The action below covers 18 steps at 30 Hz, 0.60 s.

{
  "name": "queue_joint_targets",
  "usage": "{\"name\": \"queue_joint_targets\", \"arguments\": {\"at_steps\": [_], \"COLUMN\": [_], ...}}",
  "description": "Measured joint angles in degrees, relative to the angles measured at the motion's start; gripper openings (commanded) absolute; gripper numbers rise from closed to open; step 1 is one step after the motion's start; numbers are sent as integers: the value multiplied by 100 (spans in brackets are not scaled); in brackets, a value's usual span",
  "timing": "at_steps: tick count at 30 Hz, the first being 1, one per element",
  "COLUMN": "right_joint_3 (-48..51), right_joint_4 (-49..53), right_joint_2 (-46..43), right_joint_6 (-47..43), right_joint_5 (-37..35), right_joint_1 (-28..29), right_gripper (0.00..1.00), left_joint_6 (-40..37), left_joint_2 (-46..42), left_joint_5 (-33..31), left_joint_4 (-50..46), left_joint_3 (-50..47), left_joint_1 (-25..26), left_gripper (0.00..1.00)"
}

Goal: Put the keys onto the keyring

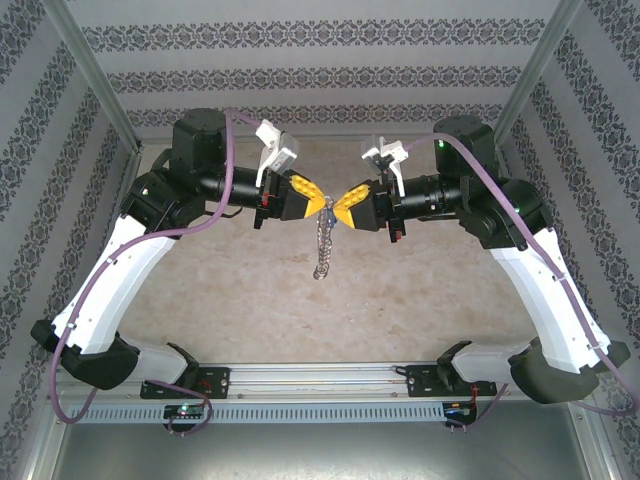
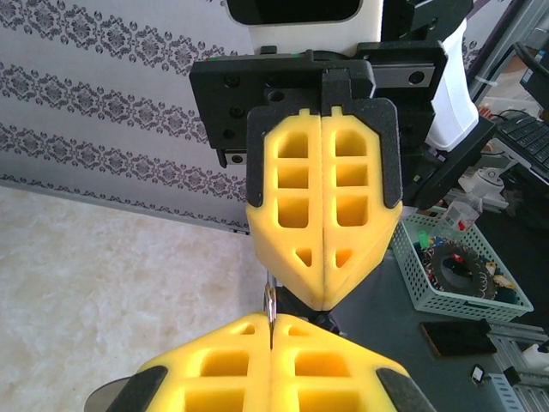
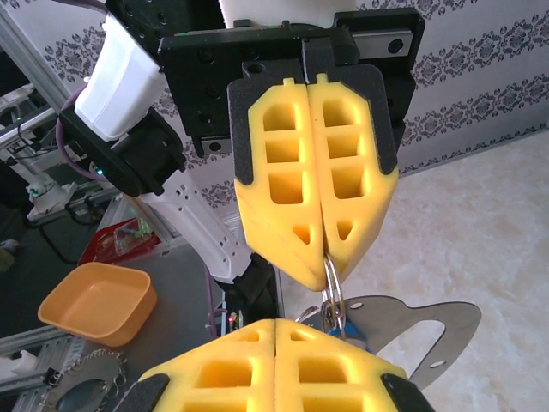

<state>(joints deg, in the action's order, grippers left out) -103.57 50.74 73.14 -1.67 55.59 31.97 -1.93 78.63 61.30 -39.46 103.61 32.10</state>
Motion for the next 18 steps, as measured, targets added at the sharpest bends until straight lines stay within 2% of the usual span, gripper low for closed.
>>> {"name": "queue_joint_targets", "arguments": {"at_steps": [7,8,9,11,14,18], "right_joint_3": [7,17,44,136,330,387], "right_joint_4": [17,15,7,-22,-155,-356], "right_joint_2": [28,17,4,-44,-173,-238], "right_joint_6": [-15,-15,-9,28,61,173], "right_joint_5": [-68,-68,-76,-131,-216,-223], "right_joint_1": [-70,-76,-101,-114,-199,-339], "right_gripper": [0,7,20,35,42,46], "left_joint_6": [94,96,98,105,120,142], "left_joint_2": [0,0,0,0,0,0], "left_joint_5": [22,22,24,31,63,114], "left_joint_4": [109,131,146,164,186,208], "left_joint_3": [0,0,0,0,0,0], "left_joint_1": [-61,-68,-72,-72,-74,-79], "left_gripper": [0,0,0,0,0,0]}}
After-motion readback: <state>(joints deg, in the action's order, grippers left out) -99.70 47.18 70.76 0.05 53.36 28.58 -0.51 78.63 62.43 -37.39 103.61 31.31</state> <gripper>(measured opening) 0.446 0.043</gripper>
